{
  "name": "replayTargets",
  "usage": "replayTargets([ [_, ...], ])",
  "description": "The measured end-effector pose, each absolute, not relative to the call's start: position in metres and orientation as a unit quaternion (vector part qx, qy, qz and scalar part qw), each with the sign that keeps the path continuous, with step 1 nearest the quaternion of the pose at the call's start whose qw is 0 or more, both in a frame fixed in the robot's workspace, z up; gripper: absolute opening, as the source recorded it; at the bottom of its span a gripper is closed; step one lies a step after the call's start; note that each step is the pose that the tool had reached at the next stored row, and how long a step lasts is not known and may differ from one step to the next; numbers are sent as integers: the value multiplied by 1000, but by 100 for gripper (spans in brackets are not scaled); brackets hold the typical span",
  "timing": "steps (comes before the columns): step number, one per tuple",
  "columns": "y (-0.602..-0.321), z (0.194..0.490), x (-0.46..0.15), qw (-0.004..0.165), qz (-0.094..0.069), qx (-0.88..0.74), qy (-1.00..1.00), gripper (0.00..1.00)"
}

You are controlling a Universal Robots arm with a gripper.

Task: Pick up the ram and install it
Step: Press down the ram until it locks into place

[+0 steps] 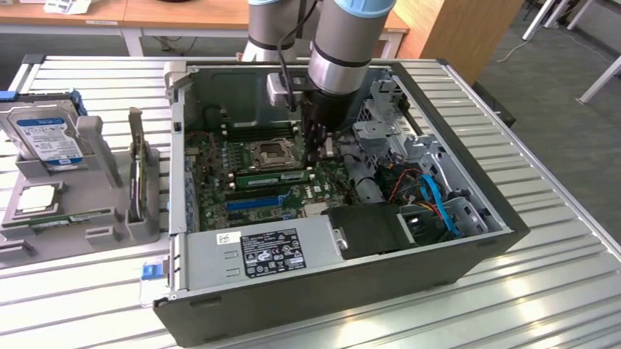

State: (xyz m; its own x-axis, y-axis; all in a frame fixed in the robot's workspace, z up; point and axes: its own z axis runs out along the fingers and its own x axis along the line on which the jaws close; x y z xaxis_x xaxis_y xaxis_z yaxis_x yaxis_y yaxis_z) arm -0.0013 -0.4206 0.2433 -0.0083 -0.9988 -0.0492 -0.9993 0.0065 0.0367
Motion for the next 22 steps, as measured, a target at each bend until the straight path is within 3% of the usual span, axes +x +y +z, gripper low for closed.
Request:
replayTargets([
  [22,-420,236,-1,4,30,-704,709,10],
])
